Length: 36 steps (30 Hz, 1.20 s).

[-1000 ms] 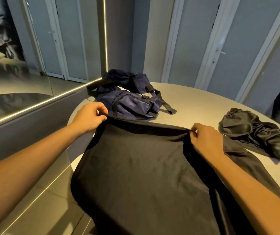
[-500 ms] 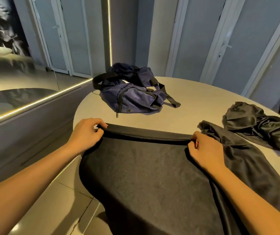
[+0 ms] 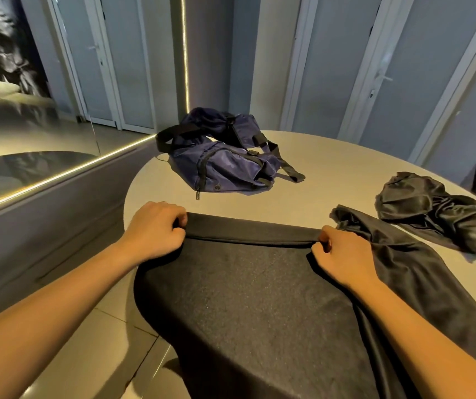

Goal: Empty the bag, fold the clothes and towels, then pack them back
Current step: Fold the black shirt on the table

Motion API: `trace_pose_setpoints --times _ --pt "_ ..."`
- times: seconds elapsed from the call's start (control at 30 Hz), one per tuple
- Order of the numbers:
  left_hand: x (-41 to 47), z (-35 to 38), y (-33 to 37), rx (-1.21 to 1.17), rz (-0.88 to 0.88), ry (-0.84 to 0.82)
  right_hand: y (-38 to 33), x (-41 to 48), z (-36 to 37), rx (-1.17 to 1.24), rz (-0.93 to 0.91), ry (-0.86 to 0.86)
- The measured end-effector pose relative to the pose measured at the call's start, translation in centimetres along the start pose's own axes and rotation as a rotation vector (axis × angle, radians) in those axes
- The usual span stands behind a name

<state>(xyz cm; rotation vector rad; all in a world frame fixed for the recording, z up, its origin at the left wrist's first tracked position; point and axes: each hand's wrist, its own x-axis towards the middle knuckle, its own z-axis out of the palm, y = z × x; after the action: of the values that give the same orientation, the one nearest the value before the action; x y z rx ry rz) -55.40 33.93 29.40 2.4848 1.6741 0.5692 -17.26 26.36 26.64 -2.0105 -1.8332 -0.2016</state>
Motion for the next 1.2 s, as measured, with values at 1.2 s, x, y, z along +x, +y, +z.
trace_pose_setpoints --times 1.2 --pt "1.4 8.6 13.8 0.095 0.209 -0.329 0.3 -0.5 0.1 0.081 -0.017 0.151"
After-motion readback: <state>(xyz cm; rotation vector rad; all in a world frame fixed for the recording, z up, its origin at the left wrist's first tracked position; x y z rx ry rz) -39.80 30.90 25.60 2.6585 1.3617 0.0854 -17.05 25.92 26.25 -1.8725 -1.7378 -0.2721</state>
